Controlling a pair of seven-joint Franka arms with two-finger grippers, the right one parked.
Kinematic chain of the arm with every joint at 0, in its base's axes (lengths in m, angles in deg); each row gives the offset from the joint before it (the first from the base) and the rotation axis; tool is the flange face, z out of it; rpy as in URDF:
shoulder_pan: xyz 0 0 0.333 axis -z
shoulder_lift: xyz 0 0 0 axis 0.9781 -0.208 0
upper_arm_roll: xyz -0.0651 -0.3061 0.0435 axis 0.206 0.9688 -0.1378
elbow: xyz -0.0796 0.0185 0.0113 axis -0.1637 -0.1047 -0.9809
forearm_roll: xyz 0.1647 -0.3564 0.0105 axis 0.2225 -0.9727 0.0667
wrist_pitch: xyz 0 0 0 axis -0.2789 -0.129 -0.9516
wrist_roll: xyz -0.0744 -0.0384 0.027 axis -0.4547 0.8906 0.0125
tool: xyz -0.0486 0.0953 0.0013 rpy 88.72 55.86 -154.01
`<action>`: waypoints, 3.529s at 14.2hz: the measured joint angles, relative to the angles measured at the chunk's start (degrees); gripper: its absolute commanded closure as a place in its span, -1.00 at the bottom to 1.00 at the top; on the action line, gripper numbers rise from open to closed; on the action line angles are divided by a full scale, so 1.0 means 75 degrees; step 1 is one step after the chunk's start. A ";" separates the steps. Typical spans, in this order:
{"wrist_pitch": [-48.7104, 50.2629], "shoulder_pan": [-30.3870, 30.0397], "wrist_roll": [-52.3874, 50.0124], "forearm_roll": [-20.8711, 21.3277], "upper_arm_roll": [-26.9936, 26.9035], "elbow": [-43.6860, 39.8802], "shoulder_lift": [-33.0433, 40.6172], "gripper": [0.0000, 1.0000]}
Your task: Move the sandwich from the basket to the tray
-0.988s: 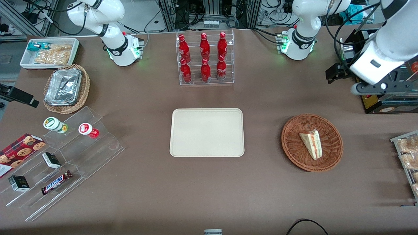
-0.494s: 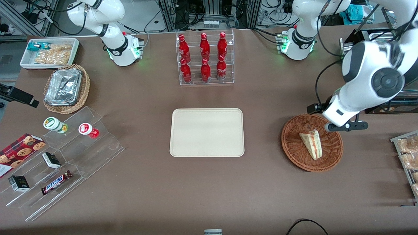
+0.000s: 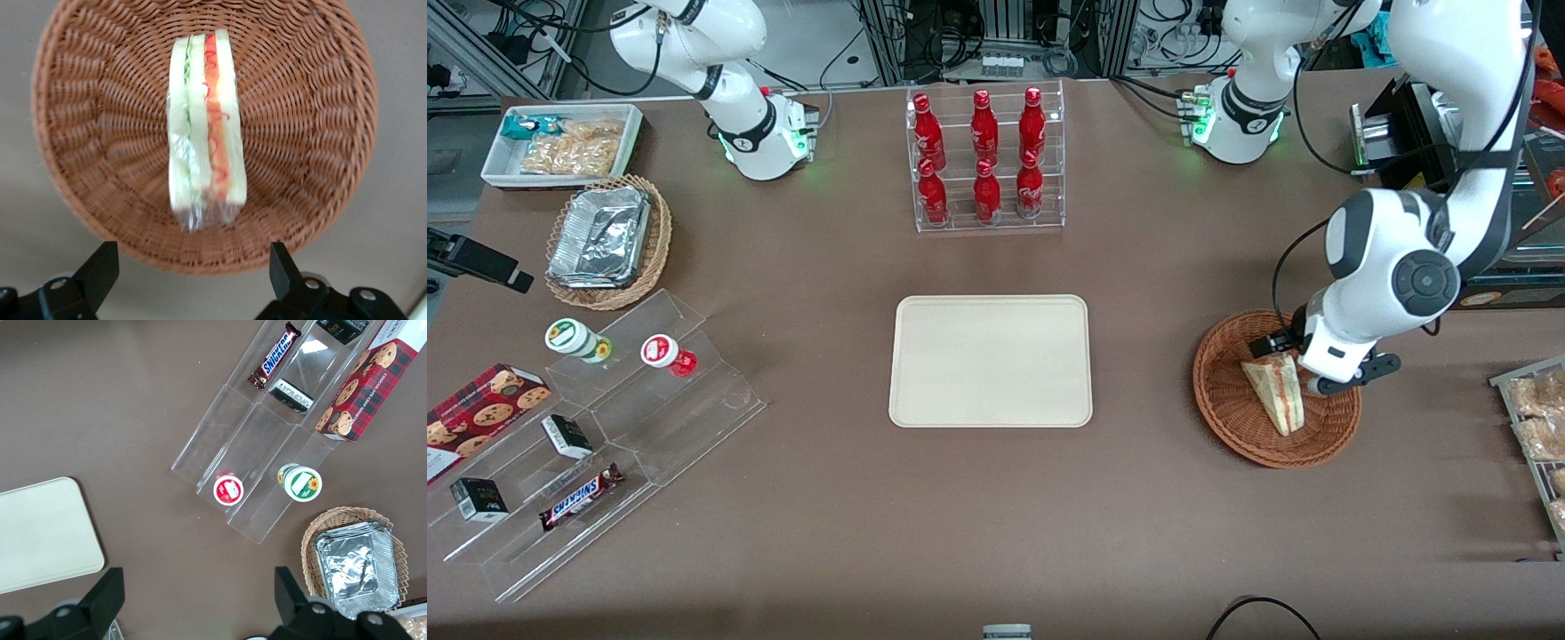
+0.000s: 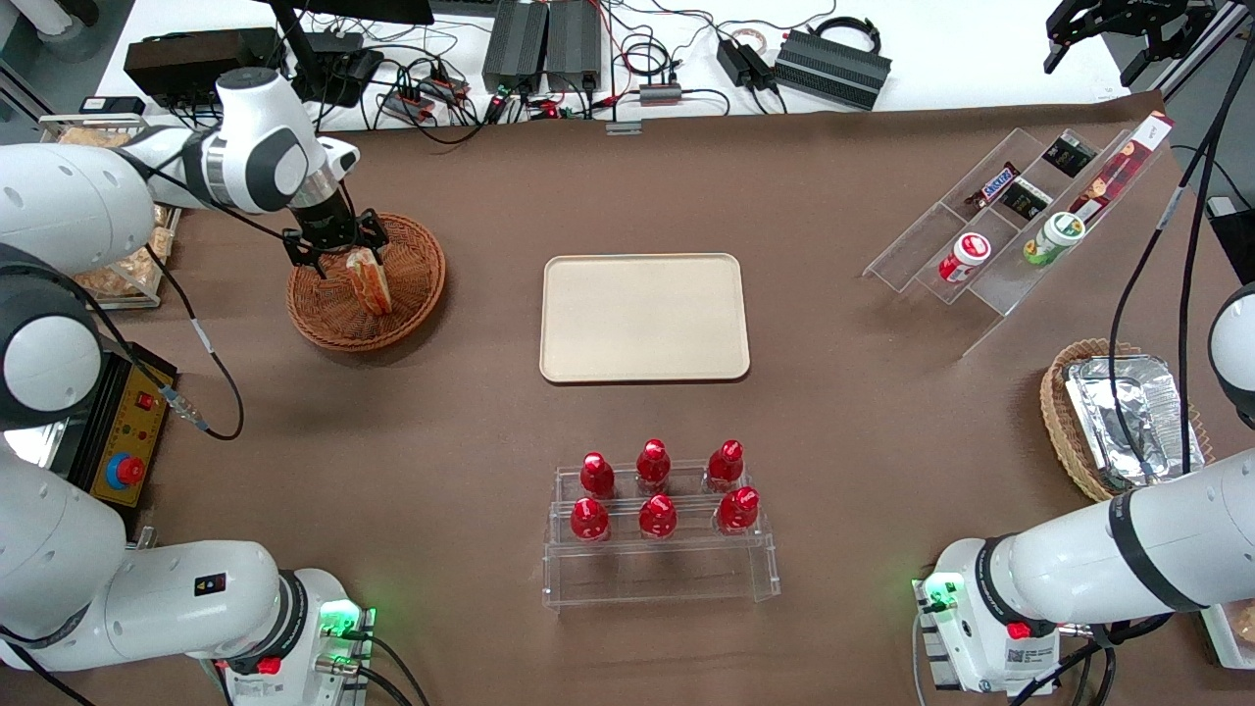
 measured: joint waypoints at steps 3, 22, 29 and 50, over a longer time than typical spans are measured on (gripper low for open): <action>-0.0613 -0.0107 -0.0007 0.0000 -0.0003 -0.0004 -0.0492 -1.00; 0.1190 0.1019 0.0348 -0.0007 0.1476 -0.2333 -0.0720 0.68; 0.1121 0.4061 -0.1721 0.0223 0.1471 -0.4566 -0.3028 0.58; 0.5213 0.0864 0.1832 0.0919 0.0882 -0.5794 -0.0782 -1.00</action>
